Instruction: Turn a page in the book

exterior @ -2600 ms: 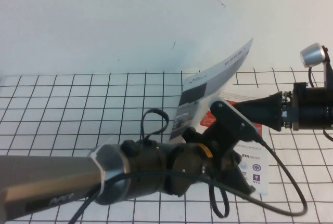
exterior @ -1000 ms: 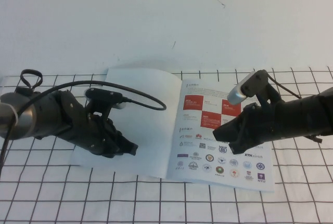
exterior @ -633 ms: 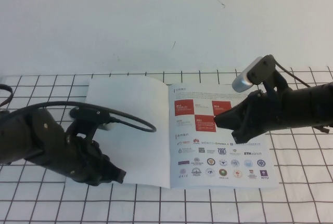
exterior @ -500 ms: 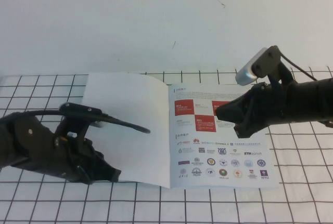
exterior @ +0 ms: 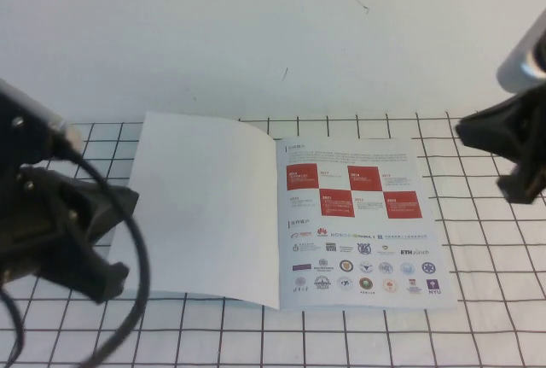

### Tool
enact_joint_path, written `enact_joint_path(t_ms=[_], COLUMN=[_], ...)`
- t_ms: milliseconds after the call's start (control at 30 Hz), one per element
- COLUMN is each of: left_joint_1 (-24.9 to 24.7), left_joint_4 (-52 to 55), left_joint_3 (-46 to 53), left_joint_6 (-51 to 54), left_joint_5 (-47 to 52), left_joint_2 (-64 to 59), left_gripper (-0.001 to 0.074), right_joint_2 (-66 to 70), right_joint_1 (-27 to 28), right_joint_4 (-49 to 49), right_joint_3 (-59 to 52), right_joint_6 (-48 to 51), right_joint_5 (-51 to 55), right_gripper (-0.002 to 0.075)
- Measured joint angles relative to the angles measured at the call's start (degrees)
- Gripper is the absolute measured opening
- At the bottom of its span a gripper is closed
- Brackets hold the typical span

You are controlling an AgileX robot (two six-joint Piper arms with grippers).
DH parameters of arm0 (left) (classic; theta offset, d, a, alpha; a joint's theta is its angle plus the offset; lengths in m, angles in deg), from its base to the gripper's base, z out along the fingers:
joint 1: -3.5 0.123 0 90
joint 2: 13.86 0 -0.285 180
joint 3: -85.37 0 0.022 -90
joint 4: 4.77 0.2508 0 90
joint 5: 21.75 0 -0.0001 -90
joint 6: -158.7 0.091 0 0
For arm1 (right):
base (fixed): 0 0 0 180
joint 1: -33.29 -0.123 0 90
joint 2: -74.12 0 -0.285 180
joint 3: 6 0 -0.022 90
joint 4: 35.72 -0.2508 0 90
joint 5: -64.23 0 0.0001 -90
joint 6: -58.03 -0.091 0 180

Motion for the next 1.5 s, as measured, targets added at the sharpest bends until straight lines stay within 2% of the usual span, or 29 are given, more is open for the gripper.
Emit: enact_joint_path(t_ms=[133, 300, 567, 800, 1000, 1500], left_joint_1=[0.0, 0.0, 0.0, 0.0, 0.0, 0.0], left_joint_4=[0.1, -1.8, -3.1, 1.1, 4.9, 6.7], left_joint_3=[0.3, 0.5, 1.7, 11.2, 20.9, 22.7], left_joint_6=[2.3, 1.2, -10.7, -16.0, -16.4, -16.4], left_joint_5=[7.4, 14.3, 17.9, 14.9, 5.5, 5.4], left_joint_2=[10.7, 22.9, 39.4, 46.7, 46.8, 46.8], left_gripper=[-0.0002, -0.0002, -0.0002, -0.0002, -0.0002, -0.0002], right_joint_2=[-9.3, -20.0, -41.6, -55.1, -55.9, -56.0], right_joint_1=[0.2, 0.2, 0.2, 0.2, 0.2, 0.2], right_joint_4=[20.1, 27.5, 27.6, 23.2, 20.8, 19.7], right_joint_3=[0.0, -0.1, -7.3, -23.5, -31.8, -32.5], right_joint_6=[-10.8, -19.2, -25.8, -26.5, -26.5, -26.5], right_joint_5=[5.6, 11.5, 14.8, 8.7, 2.6, 2.5], right_gripper=[-0.0001, -0.0001, -0.0001, -0.0002, -0.0002, -0.0002])
